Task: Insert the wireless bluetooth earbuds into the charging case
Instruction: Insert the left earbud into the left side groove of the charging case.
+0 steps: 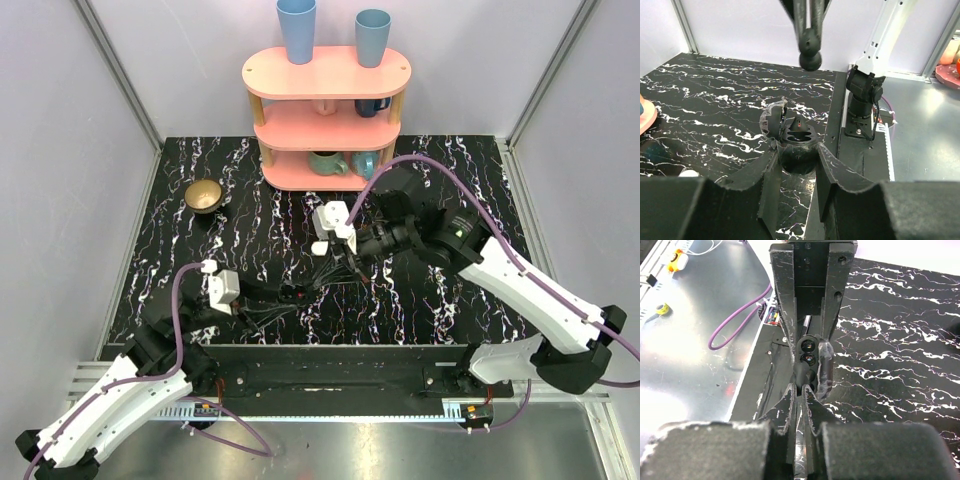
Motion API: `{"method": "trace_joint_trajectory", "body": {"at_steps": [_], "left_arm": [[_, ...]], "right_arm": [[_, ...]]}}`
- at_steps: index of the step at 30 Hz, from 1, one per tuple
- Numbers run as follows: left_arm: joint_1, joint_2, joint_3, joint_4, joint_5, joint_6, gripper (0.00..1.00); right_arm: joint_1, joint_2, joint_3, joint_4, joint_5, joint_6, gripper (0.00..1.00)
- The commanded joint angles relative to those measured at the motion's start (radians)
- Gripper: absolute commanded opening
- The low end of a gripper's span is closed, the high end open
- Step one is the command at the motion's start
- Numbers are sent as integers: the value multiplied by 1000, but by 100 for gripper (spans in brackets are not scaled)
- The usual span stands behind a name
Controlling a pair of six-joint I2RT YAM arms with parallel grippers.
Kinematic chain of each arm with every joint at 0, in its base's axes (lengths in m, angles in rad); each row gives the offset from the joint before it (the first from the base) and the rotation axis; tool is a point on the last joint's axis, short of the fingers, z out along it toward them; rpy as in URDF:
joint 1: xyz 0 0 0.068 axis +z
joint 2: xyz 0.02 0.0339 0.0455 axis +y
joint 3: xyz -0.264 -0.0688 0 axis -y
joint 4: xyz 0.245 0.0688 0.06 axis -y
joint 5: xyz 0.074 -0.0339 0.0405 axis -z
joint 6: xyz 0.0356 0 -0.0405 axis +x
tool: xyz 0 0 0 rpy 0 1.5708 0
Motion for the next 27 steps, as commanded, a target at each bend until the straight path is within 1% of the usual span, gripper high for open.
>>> {"method": "trace_joint_trajectory", "body": {"at_steps": [1,3,15,18,27], "left_arm": [[-1,16,41,81,45,-1,0],[-1,25,48,75,54,1,0],[-1,34,38,90,48,-7,0],[-1,41,43,76,31,-7,0],[-1,39,43,78,26,-7,0]], "right_arm": [[21,55,73,-42,7,-29,0],[31,70,95,-59,28,-35,0],[51,113,125,-96,31,-63,0],[71,145,136,-98,94,-47,0],[104,205,170,-133,120,-67,0]]}}
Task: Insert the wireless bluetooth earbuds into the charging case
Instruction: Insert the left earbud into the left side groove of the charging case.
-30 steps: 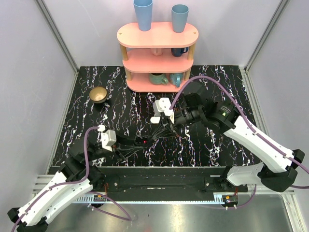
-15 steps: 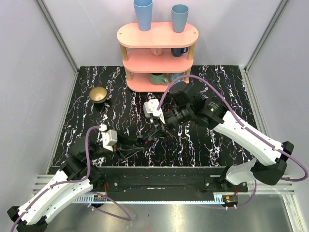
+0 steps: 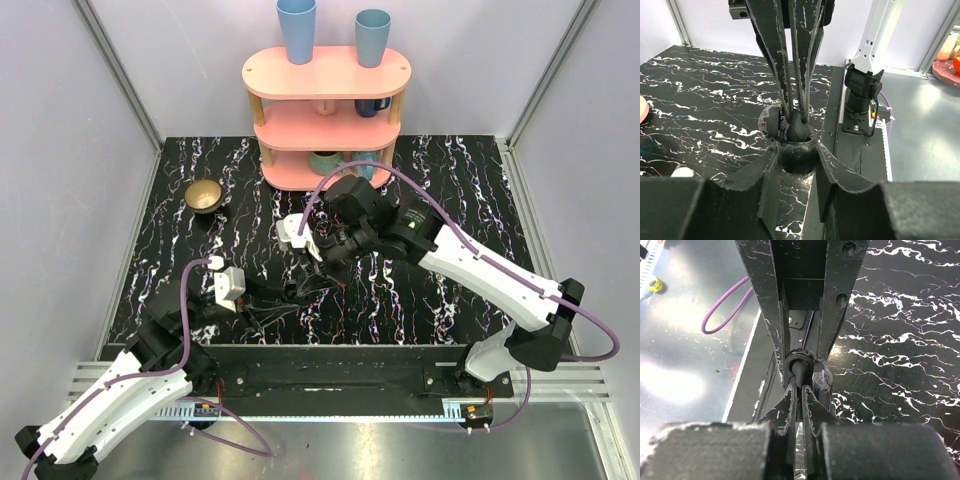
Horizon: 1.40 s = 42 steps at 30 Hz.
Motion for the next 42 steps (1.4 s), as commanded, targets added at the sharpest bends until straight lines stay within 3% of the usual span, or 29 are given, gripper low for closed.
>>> {"method": "trace_joint_trajectory", "body": {"at_steps": [1,13,16,17,21,42], "left_arm": [[0,-3,38,63,0,-3,0],[-2,-9,35,62,-28,-7,0],[-2,-13,35,59,-45,-7,0],[-2,-16,34,57,-51,-9,0],[-2,-32,28,54,-101,-9,0],[-2,-72,11,46,-243,-15,1]], "right_arm": [[21,12,57,-26,34,-25,0],[88,71,99,-75,123,-39,2],[108,91,109,-80,170,-33,7],[111,97,109,-77,189,-30,13],[127,98,108,-60,213,-22,24],[128,-97,-81,218,319,15,48]]}}
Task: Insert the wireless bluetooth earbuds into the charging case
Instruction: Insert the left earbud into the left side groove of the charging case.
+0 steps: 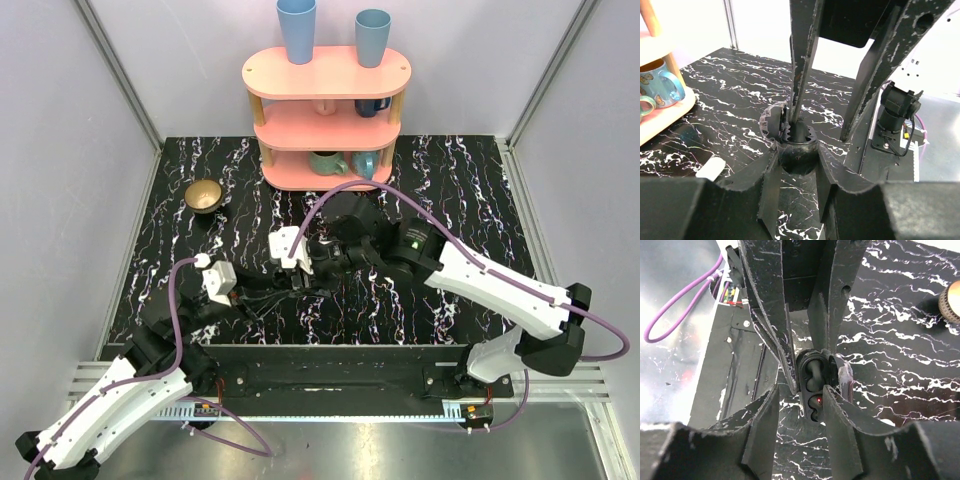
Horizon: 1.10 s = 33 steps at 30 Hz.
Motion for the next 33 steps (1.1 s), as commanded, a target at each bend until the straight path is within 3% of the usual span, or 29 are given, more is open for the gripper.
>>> {"method": "trace_joint_trajectory", "body": {"at_steps": [1,10,12,19,33], "left_arm": [[-1,-11,12,79,-50,-7,1],[-1,-28,17,59,-87,7,1],[-1,-31,17,59,-93,7,1],[-1,-36,6,74,-96,-1,1],[-1,-79,-8,86,-119,4,1]], "right_arm": [[11,-62,-39,117,41,19,48],[11,-186,-185,339,108,84,49],[11,-211,-222,410,137,137,46],[11,-208,-297,597,182,346,20],[11,-160,-366,683,156,467,15]]}}
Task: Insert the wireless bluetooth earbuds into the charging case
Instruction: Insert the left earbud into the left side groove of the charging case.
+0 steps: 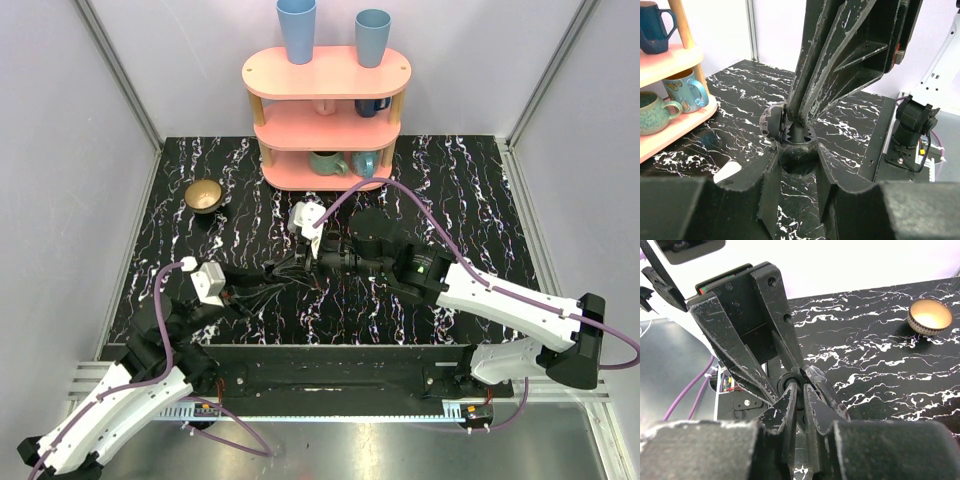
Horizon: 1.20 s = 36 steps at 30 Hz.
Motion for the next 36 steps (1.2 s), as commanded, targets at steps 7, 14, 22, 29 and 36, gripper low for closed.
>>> {"method": "trace_joint_trajectory", "body": {"at_steps": [7,14,22,29,36], "left_arm": [[-1,-38,-15,94,-36,-4,1],[-1,-51,-22,100,-50,-7,1],[-1,-69,-31,107,-70,-10,1],[-1,-55,-36,113,-76,-12,1],[0,-45,-38,116,-81,-9,1]], "right_arm": [[9,5,-14,30,-27,47,10],[9,16,-5,-7,-67,58,7],[10,28,14,-30,-93,59,12],[9,-19,8,28,-24,36,34],[9,-81,-21,111,62,9,42]]}}
